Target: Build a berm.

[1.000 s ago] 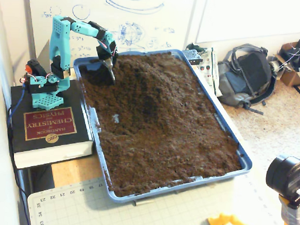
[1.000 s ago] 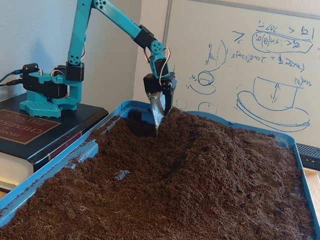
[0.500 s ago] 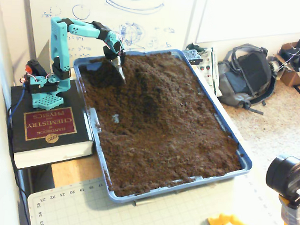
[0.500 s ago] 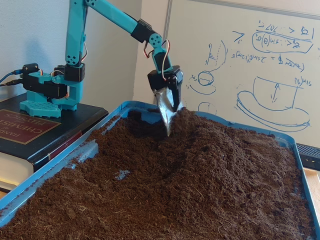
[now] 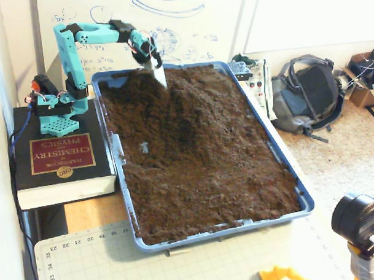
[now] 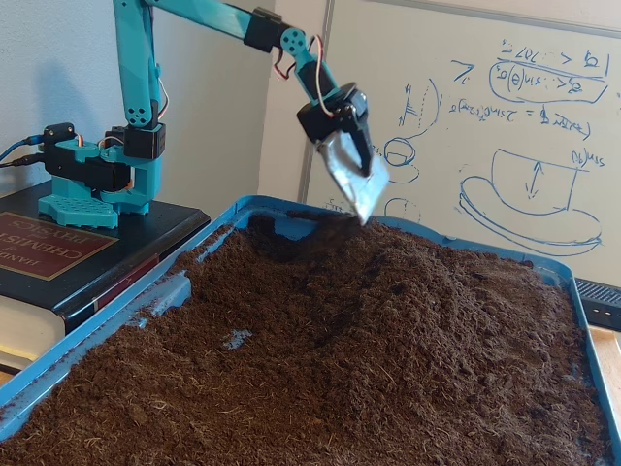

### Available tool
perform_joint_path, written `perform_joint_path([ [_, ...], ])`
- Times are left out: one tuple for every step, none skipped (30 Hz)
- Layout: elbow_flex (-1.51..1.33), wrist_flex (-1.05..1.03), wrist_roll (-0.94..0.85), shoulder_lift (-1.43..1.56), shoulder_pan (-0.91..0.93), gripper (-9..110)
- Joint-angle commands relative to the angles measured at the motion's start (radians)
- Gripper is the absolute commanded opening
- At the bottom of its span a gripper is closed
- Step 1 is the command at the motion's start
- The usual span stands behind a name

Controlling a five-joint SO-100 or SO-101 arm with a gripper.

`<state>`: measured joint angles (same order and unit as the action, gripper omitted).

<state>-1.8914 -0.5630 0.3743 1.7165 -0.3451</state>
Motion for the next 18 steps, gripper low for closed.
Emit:
perform_joint_path([
  [0.261,0.025,-0.008,-0.031,0.011,0],
  [0.321,0.025,-0.008,-0.072,0.014,0],
  [0.383,0.025,-0.008,-0.115,0.015,0],
  [0.445,0.025,-0.008,-0.153,0.018,0],
  [0.503,0.025,-0.008,-0.19,0.029,0],
  [0.557,0.025,-0.008,-0.227,0.046,0],
  [0.603,0.025,-0.009,-0.262,0.06,0],
  [0.647,0.025,-0.011,-0.299,0.071,0],
  [0.684,0.025,-0.012,-0.337,0.083,0],
  [0.721,0.025,-0.02,-0.377,0.092,0],
  [0.764,0.026,-0.038,-0.419,0.1,0],
  [0.796,0.037,-0.067,-0.453,0.112,0],
  [0.828,0.058,-0.103,-0.486,0.127,0],
  [0.861,0.089,-0.138,-0.515,0.144,0],
  [0.876,0.126,-0.175,-0.541,0.161,0],
  [0.897,0.164,-0.204,-0.568,0.176,0],
  [0.911,0.207,-0.232,-0.595,0.193,0],
  [0.917,0.253,-0.261,-0.621,0.209,0],
])
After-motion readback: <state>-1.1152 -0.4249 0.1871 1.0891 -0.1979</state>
